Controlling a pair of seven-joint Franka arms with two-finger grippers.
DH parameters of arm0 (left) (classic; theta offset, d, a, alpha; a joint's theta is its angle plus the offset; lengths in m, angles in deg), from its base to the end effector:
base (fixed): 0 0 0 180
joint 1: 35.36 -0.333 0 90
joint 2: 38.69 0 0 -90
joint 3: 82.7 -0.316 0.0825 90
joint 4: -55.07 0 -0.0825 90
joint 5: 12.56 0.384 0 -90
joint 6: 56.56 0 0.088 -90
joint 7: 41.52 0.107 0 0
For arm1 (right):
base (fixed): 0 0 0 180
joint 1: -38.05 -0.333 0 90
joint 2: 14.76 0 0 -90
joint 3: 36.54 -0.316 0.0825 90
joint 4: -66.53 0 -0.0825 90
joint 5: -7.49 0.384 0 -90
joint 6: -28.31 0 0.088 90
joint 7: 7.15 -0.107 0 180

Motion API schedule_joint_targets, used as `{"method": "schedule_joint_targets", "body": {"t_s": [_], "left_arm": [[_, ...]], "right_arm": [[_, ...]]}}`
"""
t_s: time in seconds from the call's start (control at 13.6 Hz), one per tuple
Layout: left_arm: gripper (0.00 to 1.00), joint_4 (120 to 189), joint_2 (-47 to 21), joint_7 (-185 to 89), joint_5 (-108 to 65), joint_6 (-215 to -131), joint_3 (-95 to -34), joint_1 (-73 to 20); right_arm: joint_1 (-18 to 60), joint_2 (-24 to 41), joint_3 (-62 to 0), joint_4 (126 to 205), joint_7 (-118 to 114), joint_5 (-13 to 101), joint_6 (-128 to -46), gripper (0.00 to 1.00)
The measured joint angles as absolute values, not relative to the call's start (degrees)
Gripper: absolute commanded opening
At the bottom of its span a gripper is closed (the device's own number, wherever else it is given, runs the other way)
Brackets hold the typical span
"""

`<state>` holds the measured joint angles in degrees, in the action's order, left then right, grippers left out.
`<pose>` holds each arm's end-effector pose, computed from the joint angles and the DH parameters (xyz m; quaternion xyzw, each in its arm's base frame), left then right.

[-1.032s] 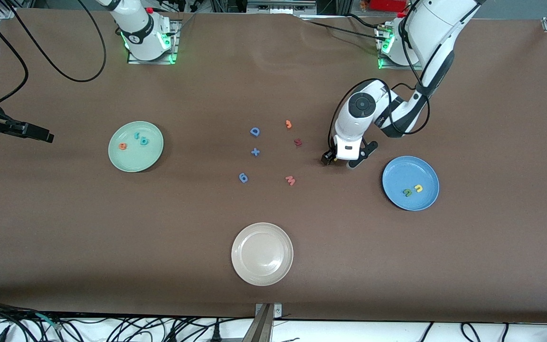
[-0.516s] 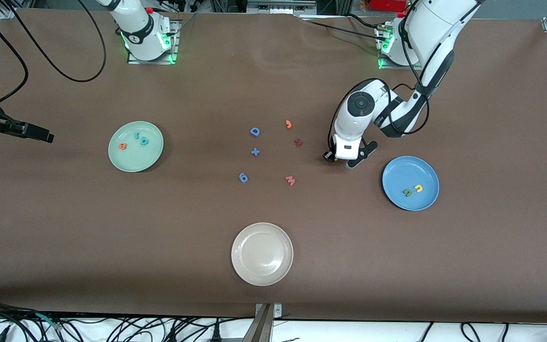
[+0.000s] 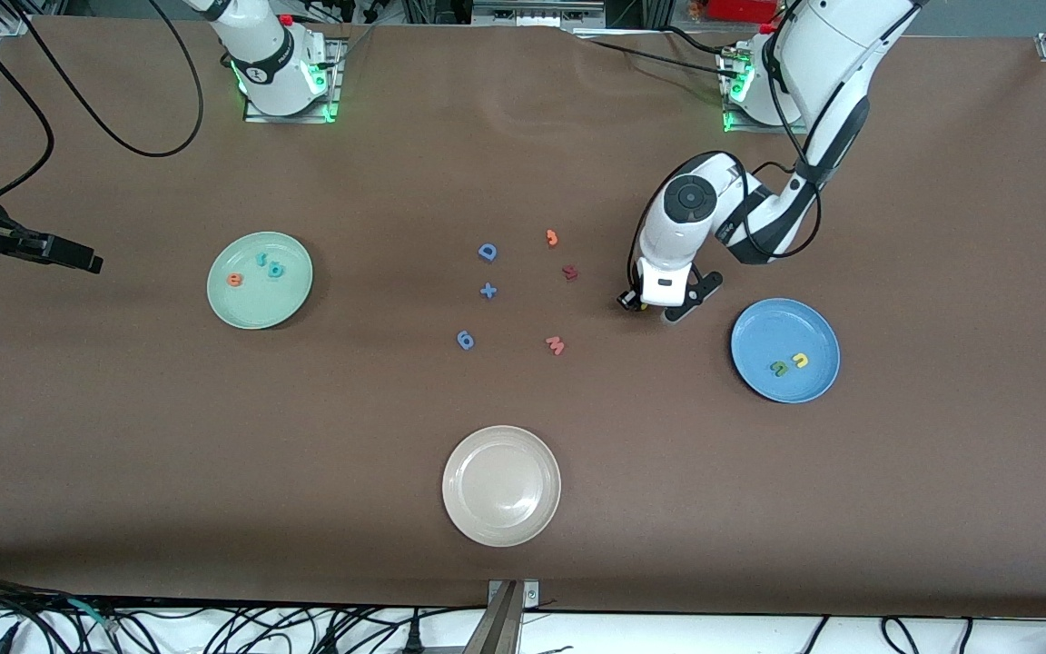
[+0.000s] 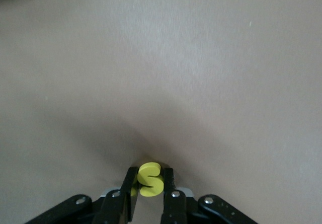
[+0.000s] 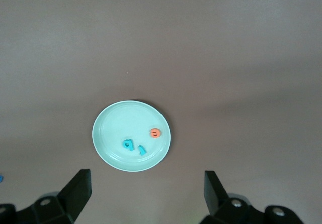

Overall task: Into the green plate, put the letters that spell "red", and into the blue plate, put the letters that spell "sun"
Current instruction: 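Lower the left gripper and grasp the yellow s letter, then carry the yellow s onto the blue plate and open the left gripper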

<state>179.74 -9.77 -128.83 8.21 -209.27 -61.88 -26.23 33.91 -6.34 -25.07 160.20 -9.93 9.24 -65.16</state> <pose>0.4781 -0.2926 0.1731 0.9349 0.3544 0.0095 0.0177 0.5875 -0.0658 0.5164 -0.9932 0.0899 0.0736 0.0035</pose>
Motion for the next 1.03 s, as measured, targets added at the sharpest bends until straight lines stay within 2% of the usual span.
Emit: {"method": "schedule_joint_targets", "body": {"t_s": [0.59, 1.03], "left_arm": [[0.24, 177.76, -14.40, -126.12, 8.97, -205.38, -63.23, -31.60], [0.27, 177.75, -17.43, -119.27, 8.97, -200.89, -63.94, -42.11]], "right_arm": [[33.91, -6.34, -25.07, 160.20, -9.93, 9.24, -65.17, 0.99], [33.92, -6.35, -25.07, 160.20, -9.93, 9.24, -65.17, 0.99]]}}
